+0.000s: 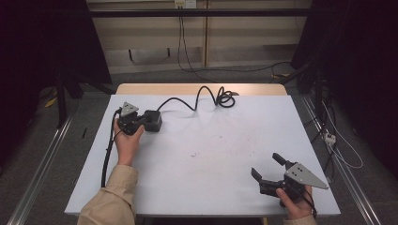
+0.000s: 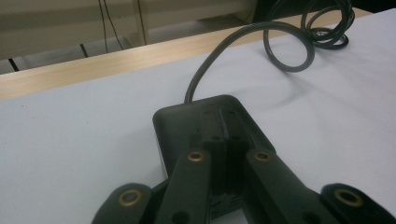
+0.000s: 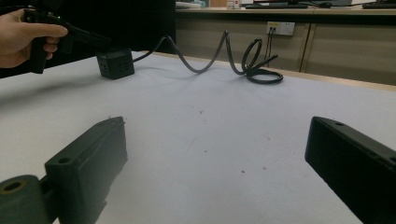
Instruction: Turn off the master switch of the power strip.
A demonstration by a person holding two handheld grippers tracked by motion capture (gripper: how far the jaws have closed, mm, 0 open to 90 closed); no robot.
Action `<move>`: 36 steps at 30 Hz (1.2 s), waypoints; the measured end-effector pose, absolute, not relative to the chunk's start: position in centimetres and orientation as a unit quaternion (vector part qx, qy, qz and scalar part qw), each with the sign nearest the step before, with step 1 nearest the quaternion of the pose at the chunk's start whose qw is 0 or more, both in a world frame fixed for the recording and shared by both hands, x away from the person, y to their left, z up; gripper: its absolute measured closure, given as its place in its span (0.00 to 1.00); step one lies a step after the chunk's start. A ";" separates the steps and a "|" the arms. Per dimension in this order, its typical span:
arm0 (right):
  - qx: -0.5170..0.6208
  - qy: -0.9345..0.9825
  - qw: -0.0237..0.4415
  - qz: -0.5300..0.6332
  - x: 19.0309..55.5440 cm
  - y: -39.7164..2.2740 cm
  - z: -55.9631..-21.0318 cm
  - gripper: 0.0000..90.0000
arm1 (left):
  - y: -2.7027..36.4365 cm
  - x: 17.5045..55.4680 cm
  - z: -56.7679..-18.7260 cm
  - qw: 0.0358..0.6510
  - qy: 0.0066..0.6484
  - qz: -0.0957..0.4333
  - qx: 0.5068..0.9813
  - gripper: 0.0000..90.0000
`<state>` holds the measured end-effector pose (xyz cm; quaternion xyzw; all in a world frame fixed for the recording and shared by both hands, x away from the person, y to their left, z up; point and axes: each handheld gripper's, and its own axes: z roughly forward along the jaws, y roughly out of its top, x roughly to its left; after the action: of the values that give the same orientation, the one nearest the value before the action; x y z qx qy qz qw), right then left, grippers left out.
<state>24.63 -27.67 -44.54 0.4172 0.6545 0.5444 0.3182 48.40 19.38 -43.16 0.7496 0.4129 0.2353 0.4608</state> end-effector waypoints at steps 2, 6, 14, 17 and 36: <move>0.417 0.654 0.318 0.545 24.6 -27.7 -44.5 0.05 | 19.3 48.4 -43.1 0.460 0.414 0.235 0.750 1.00; 0.418 0.654 0.318 0.545 24.6 -27.7 -44.5 0.05 | 19.5 48.5 -43.2 0.466 0.417 0.227 0.747 1.00; 0.418 0.653 0.318 0.545 24.6 -27.7 -44.5 0.05 | 19.5 48.5 -43.1 0.464 0.418 0.227 0.747 1.00; 0.417 0.653 0.318 0.546 24.6 -27.7 -44.5 0.05 | 19.4 48.5 -43.1 0.457 0.417 0.229 0.751 1.00; 0.417 0.652 0.319 0.546 24.6 -27.8 -44.5 0.05 | 19.4 48.5 -43.1 0.456 0.424 0.226 0.749 1.00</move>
<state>24.58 -27.80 -44.50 0.4175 0.6522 0.5463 0.3192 48.49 19.36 -43.07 0.7495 0.4235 0.2257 0.4561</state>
